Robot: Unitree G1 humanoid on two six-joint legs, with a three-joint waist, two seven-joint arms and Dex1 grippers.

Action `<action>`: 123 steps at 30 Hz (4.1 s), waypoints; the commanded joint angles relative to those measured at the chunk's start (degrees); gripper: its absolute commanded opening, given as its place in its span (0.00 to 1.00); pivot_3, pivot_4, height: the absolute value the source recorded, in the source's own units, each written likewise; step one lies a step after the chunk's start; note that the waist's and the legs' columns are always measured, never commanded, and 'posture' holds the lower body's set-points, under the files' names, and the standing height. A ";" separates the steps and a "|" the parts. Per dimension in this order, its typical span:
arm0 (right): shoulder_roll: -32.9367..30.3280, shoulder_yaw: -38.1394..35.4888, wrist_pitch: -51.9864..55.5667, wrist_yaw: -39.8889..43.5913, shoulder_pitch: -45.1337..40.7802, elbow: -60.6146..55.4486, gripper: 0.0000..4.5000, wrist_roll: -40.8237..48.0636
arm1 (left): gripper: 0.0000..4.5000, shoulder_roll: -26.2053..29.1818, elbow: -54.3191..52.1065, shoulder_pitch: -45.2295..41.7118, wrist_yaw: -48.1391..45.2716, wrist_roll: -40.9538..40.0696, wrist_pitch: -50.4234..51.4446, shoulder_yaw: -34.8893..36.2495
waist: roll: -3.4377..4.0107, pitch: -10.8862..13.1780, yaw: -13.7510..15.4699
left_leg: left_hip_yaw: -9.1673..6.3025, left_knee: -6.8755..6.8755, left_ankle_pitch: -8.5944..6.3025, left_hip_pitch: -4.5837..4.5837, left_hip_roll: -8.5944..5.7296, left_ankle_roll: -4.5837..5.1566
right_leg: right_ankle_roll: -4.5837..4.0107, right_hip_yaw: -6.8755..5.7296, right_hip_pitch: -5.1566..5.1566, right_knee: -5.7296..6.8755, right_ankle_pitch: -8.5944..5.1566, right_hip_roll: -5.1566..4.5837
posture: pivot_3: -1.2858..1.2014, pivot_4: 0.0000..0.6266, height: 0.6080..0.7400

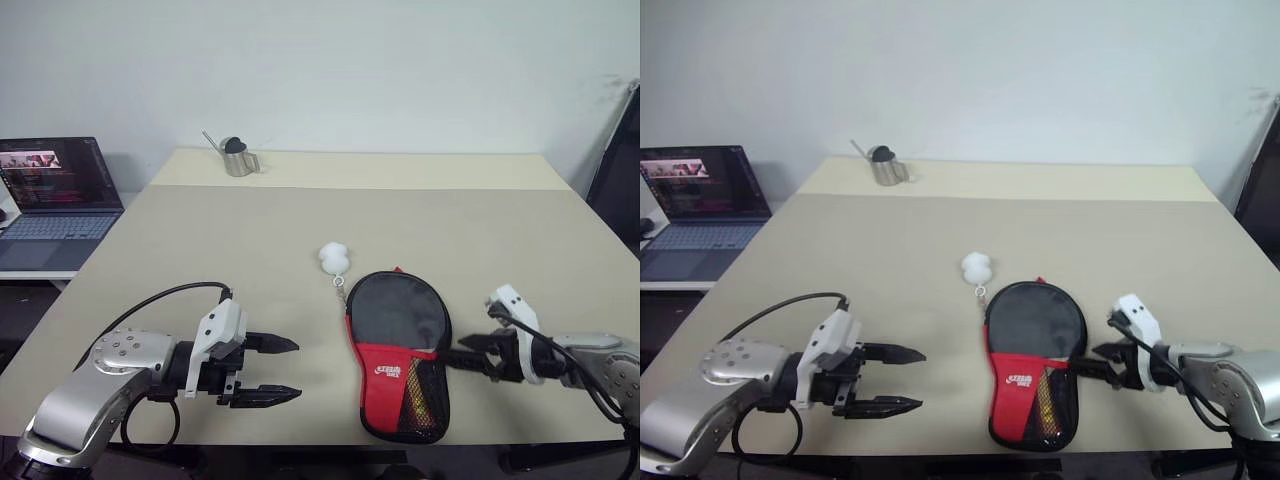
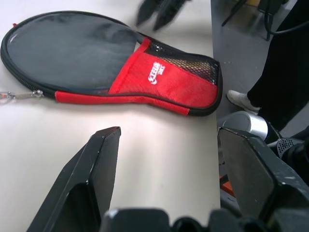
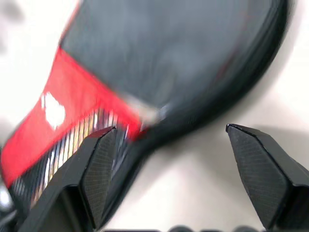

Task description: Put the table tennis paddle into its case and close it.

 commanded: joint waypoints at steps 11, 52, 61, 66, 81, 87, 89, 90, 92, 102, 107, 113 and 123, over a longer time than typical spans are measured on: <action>8.78 13.30 -18.87 2.24 -9.74 1.95 0.99 -5.31 | 0.78 -12.82 5.88 -13.73 24.37 5.84 2.74 0.50 | -0.01 0.00 0.07 | -0.07 0.01 0.00 -0.03 -0.01 0.00 | -0.26 -0.03 0.00 0.02 0.16 0.01 | 0.52 0.24 1.00; 21.57 22.41 -24.11 -4.03 -6.38 6.72 0.99 -15.71 | 0.78 -37.68 89.54 -57.17 25.55 31.91 -19.90 -10.39 | -0.02 -0.01 0.16 | -0.15 0.04 0.01 -0.16 -0.17 -0.02 | -0.27 -0.43 -0.05 0.06 0.20 -0.02 | 0.52 0.24 1.00; 22.16 22.21 -24.48 -5.45 -6.66 7.11 1.00 -15.91 | 0.50 -39.00 89.61 -56.42 24.96 32.93 -21.15 -9.78 | -0.02 -0.02 0.19 | -0.16 0.04 0.01 -0.15 -0.17 -0.02 | -0.27 -0.44 -0.04 0.08 0.20 -0.03 | 0.52 0.24 1.00; 22.45 21.76 -24.90 -6.90 -7.22 8.47 1.00 -16.69 | 0.12 -38.80 88.22 -55.72 25.65 32.37 -21.49 -8.89 | -0.02 -0.02 0.18 | -0.17 0.04 0.01 -0.15 -0.17 -0.02 | -0.27 -0.44 -0.04 0.09 0.20 -0.03 | 0.52 0.24 1.00; 20.08 24.72 -24.29 -8.39 -7.24 15.94 1.00 -23.42 | 0.02 -36.38 71.59 -50.40 22.18 31.94 -17.39 -9.34 | -0.03 -0.02 0.16 | -0.15 0.05 0.01 -0.11 -0.14 -0.03 | -0.27 -0.40 -0.03 0.14 0.20 -0.02 | 0.52 0.24 1.00; 17.05 29.84 -24.38 -5.36 -4.85 14.25 1.00 -26.09 | 0.02 -37.11 76.24 -54.03 24.13 34.72 -20.26 -11.21 | -0.19 -0.26 0.38 | -0.19 0.08 0.01 -0.03 -0.18 -0.02 | -0.27 -0.44 0.10 0.14 0.20 -0.03 | 0.52 0.24 1.00; 16.60 31.03 -24.93 -4.95 -4.06 13.86 1.00 -27.10 | 0.02 -37.80 78.75 -55.62 24.47 35.54 -21.63 -11.62 | -0.27 -0.34 0.34 | -0.19 0.08 0.01 -0.03 -0.18 -0.02 | -0.26 -0.45 0.10 0.13 0.20 -0.03 | 0.52 0.24 1.00; 16.61 31.41 -25.08 -4.98 -3.81 13.65 1.00 -27.50 | 0.02 -37.96 79.69 -56.15 24.52 35.74 -22.12 -11.69 | -0.30 -0.38 0.32 | -0.19 0.07 0.01 -0.03 -0.18 -0.02 | -0.26 -0.45 0.10 0.12 0.19 -0.03 | 0.52 0.24 1.00; 16.90 31.72 -24.70 -5.17 -3.04 13.49 1.00 -27.73 | 0.02 -38.93 83.26 -57.89 25.50 36.91 -23.88 -12.30 | -0.31 -0.43 0.28 | -0.19 0.05 0.01 -0.03 -0.18 -0.02 | -0.26 -0.44 0.10 0.10 0.19 -0.02 | 0.52 0.24 1.00; 20.41 30.73 -19.60 -4.65 -1.76 13.06 1.00 -25.56 | 0.02 -41.79 96.47 -63.40 31.65 41.65 -30.13 -12.80 | -0.45 -0.81 0.04 | -0.18 0.04 0.00 0.02 -0.16 -0.01 | -0.26 -0.43 0.11 0.12 0.19 0.01 | 0.52 0.24 1.00; 22.04 30.95 -19.33 -5.84 -1.67 13.90 1.00 -26.35 | 0.02 -42.58 99.74 -65.07 37.10 45.28 -32.39 -13.83 | -0.54 -1.04 0.03 | -0.17 0.04 0.00 0.04 -0.17 -0.01 | -0.26 -0.41 0.12 0.12 0.19 0.01 | 0.52 0.24 1.00; 24.68 31.47 -18.37 -7.49 -0.42 13.72 1.00 -26.78 | 0.02 -44.01 101.66 -67.01 42.15 47.54 -35.58 -13.50 | -0.59 -1.36 -0.06 | -0.17 0.03 0.00 0.09 -0.15 -0.01 | -0.25 -0.40 0.13 0.18 0.19 0.03 | 0.52 0.24 1.00; 26.20 31.00 -15.15 -9.85 3.45 8.99 1.00 -26.15 | 0.02 -47.13 102.83 -69.50 47.96 51.85 -38.85 -14.77 | -0.58 -1.66 0.09 | -0.17 0.03 0.00 0.10 -0.18 -0.01 | -0.23 -0.41 0.16 0.17 0.18 0.03 | 0.52 0.24 1.00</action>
